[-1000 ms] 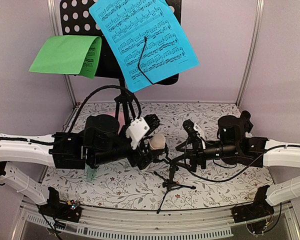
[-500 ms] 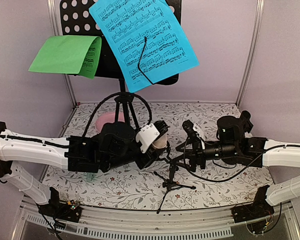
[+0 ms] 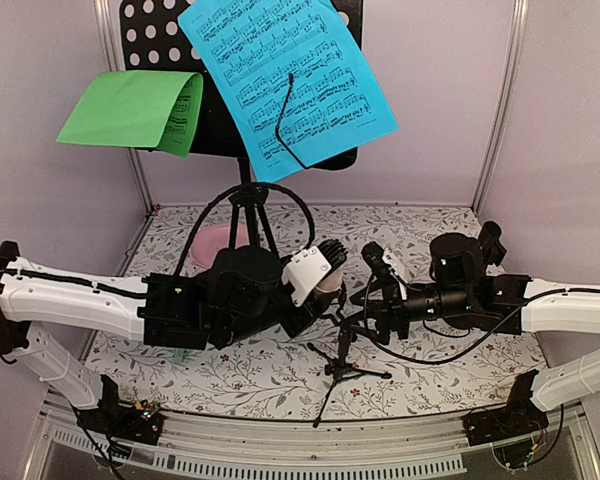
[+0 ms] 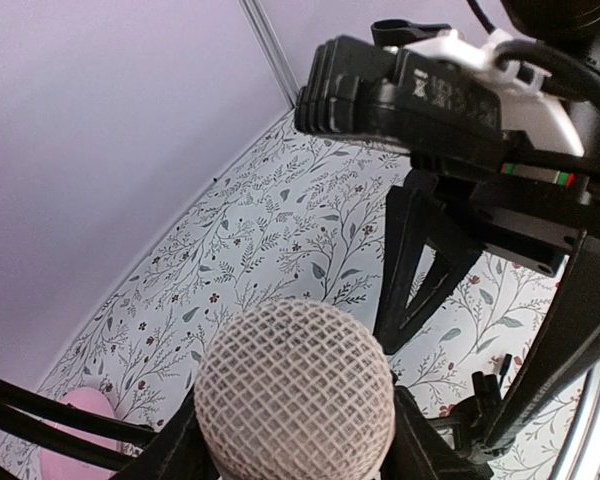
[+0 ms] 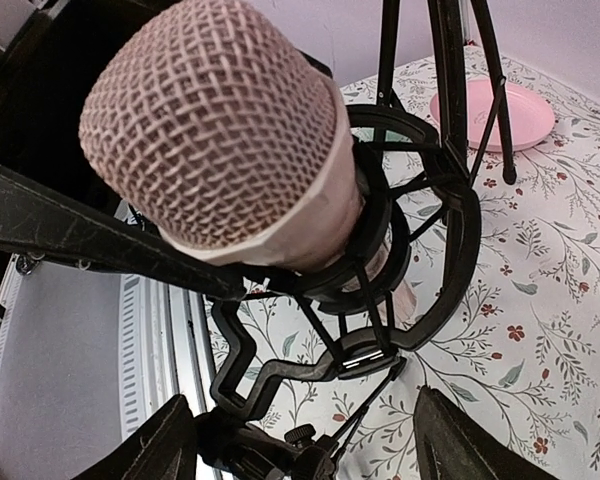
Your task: Pack up the instrument practice props
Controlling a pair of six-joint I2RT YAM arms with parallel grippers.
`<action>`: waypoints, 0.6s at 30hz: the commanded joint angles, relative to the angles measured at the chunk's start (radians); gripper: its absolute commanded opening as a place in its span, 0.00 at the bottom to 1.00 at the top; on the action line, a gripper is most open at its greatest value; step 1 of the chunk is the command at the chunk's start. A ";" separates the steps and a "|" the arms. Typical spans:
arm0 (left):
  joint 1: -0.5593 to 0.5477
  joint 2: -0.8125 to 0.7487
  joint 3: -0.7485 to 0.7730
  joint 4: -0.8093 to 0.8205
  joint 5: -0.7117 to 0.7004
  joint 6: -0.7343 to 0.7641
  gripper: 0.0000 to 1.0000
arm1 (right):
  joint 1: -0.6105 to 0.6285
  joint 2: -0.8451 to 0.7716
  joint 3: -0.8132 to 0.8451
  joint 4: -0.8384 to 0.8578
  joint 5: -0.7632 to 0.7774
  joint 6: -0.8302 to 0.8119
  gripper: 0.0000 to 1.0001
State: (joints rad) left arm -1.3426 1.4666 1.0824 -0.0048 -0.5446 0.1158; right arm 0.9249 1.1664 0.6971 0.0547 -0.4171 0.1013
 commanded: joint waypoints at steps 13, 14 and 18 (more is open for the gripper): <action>-0.029 -0.096 0.043 0.045 0.073 -0.025 0.45 | 0.008 0.078 0.012 0.012 0.028 0.010 0.75; -0.030 -0.103 0.045 0.045 0.077 -0.026 0.45 | 0.008 0.078 0.012 0.011 0.027 0.011 0.75; -0.037 -0.112 0.066 0.043 0.059 -0.011 0.45 | 0.007 0.081 0.013 0.012 0.029 0.009 0.75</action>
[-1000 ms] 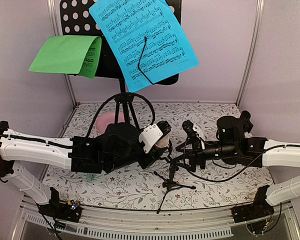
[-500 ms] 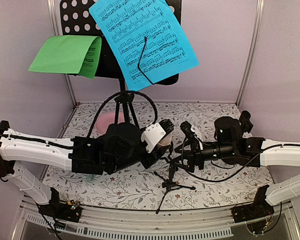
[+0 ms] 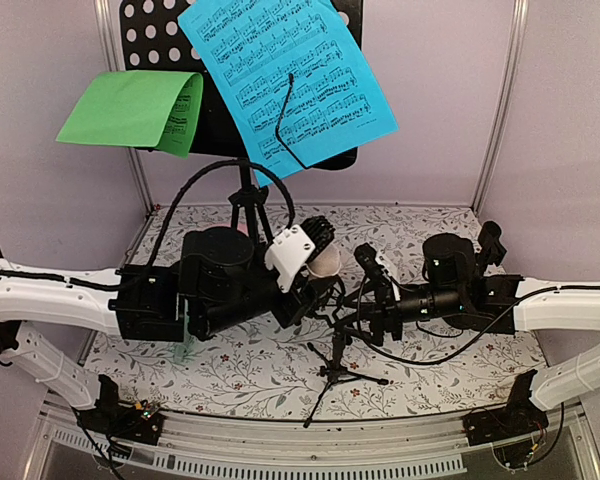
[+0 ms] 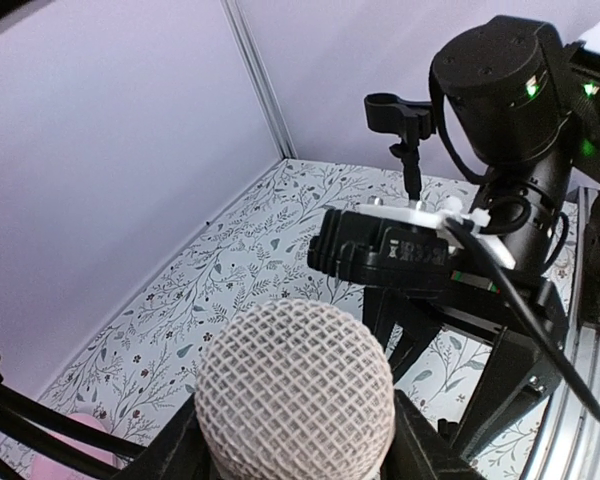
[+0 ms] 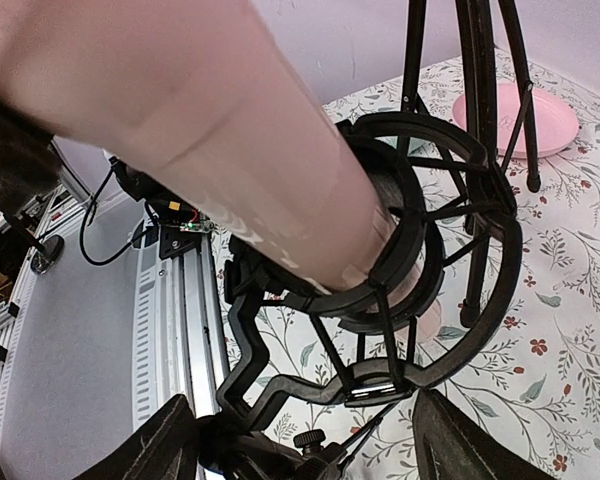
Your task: Pack up the instrument practice props
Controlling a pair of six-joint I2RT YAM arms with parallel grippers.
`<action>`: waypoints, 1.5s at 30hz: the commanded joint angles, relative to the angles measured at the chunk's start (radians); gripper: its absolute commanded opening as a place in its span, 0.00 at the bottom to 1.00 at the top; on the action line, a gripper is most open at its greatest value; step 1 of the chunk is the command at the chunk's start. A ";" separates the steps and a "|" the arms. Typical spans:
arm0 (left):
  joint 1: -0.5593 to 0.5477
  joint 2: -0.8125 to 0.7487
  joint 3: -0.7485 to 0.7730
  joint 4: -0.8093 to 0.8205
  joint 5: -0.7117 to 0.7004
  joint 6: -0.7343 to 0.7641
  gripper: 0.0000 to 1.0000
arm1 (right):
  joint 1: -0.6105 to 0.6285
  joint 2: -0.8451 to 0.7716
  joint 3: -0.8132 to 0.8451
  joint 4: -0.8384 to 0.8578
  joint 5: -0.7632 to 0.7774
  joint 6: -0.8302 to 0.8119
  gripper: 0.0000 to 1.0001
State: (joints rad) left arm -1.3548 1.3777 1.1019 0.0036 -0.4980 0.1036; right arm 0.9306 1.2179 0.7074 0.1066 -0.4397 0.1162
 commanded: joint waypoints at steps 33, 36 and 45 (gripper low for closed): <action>-0.099 -0.324 0.263 -0.535 -0.235 -0.258 0.46 | 0.001 0.043 0.015 -0.062 0.084 -0.010 0.75; -0.099 -0.327 0.238 -0.658 -0.270 -0.365 0.46 | 0.001 0.039 0.016 -0.065 0.083 -0.010 0.75; -0.089 -0.328 0.152 -0.963 -0.337 -0.707 0.49 | 0.002 -0.019 0.011 -0.074 0.062 -0.007 0.76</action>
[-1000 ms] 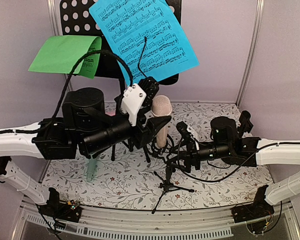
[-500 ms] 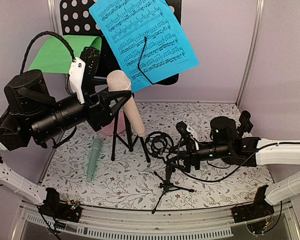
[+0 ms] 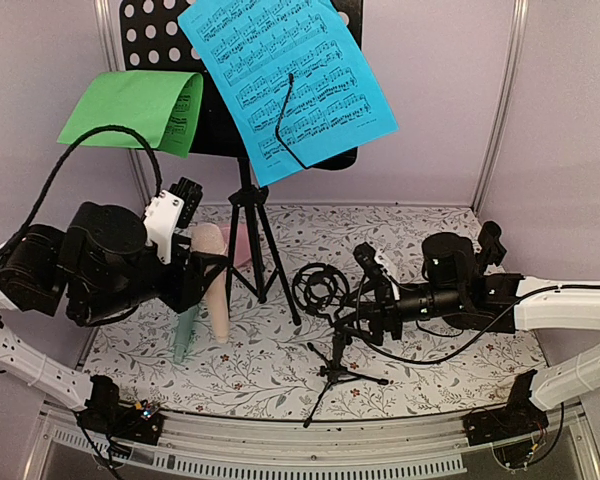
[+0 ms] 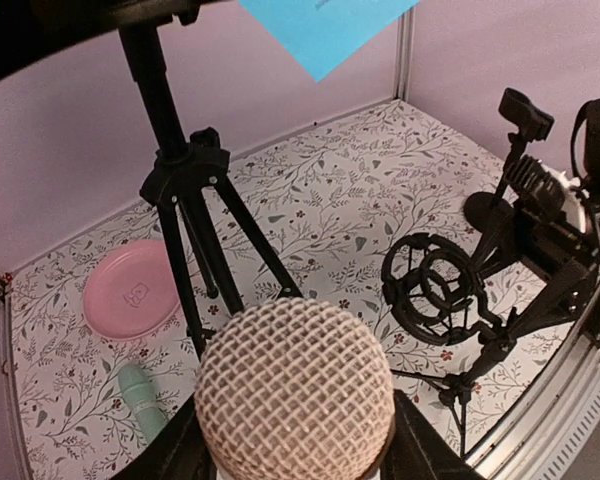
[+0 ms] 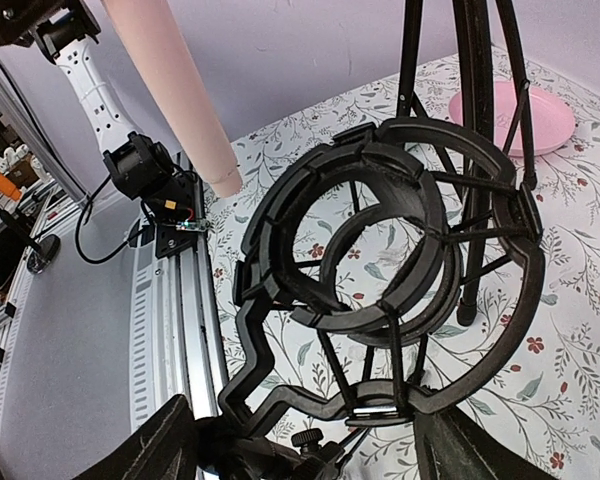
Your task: Pack up the instrument practice props
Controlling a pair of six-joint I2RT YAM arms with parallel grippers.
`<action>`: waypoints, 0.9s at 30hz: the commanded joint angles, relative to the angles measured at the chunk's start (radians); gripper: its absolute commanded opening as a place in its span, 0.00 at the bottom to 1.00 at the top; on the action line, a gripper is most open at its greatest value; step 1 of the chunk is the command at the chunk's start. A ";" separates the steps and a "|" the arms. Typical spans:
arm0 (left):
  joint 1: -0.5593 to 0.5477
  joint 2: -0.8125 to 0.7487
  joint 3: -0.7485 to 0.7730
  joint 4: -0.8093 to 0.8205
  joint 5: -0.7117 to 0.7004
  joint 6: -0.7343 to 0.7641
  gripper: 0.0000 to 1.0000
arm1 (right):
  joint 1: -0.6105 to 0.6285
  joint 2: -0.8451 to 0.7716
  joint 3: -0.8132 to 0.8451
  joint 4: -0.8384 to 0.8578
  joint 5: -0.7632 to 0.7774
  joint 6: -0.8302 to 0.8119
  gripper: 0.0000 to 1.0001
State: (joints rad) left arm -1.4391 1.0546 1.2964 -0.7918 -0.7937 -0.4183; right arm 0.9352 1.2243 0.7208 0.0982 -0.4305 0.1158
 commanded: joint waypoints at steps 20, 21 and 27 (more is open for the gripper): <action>0.594 0.085 -0.304 0.116 0.434 0.036 0.50 | -0.003 -0.094 -0.021 -0.052 0.042 0.010 0.77; 0.623 0.103 -0.311 0.129 0.450 0.046 0.50 | -0.004 -0.094 -0.022 -0.052 0.044 0.009 0.77; 0.738 0.236 -0.319 0.194 0.523 0.111 0.51 | -0.002 -0.098 -0.023 -0.057 0.057 0.007 0.77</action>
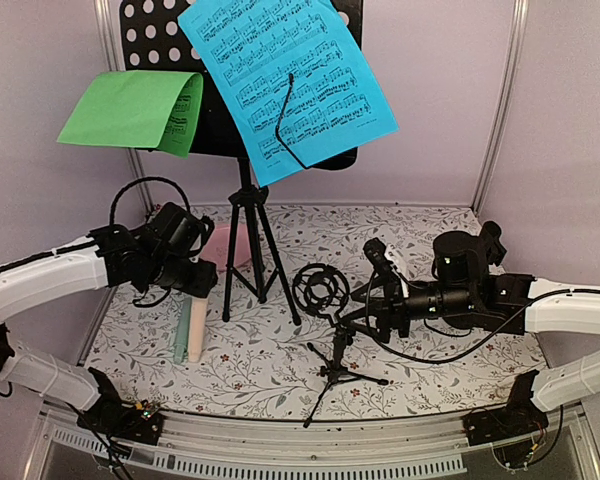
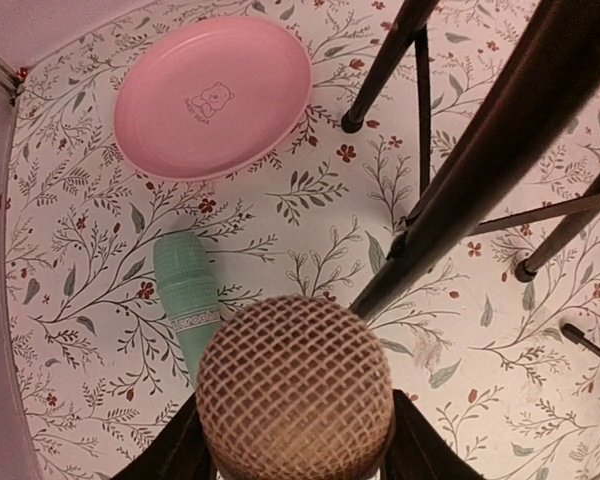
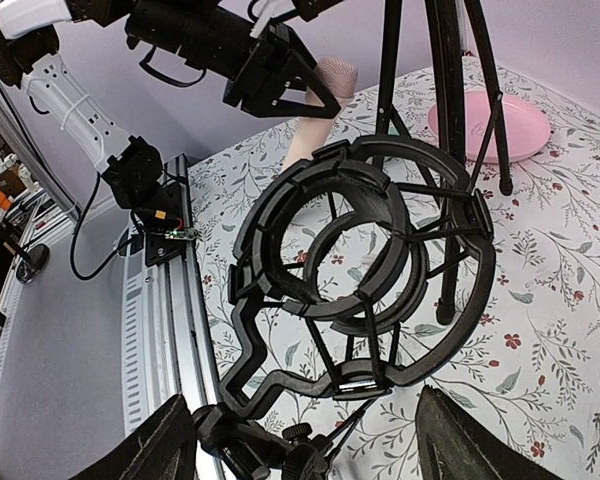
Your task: Pack up the instrument practice props
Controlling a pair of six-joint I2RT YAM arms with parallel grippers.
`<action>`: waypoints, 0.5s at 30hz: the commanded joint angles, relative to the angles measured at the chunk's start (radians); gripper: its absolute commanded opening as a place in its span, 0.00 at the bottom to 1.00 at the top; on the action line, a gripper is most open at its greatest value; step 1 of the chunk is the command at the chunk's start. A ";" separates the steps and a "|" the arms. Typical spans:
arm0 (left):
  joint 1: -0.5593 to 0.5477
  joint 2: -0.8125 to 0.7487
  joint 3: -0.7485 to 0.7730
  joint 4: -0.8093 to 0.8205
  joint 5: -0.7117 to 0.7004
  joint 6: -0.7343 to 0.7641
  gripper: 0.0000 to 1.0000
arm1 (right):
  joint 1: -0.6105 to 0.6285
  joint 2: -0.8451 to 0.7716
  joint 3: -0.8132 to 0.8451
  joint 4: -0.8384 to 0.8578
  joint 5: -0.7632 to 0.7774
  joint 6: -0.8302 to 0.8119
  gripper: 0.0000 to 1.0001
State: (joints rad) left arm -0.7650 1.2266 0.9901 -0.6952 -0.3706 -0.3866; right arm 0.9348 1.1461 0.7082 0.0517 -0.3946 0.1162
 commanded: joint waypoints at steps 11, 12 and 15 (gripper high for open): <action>0.237 0.201 -0.024 0.209 0.173 0.064 0.54 | -0.002 -0.040 -0.010 -0.019 0.033 0.007 0.77; 0.237 0.217 -0.024 0.213 0.172 0.051 0.55 | -0.003 -0.045 -0.012 -0.017 0.033 0.007 0.78; 0.237 0.259 -0.019 0.225 0.158 0.023 0.56 | -0.002 -0.048 -0.014 -0.016 0.031 0.007 0.78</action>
State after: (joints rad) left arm -0.5362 1.4364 0.9787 -0.5301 -0.2207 -0.3290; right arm 0.9348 1.1225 0.7074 0.0437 -0.3721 0.1162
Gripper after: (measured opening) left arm 0.551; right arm 0.775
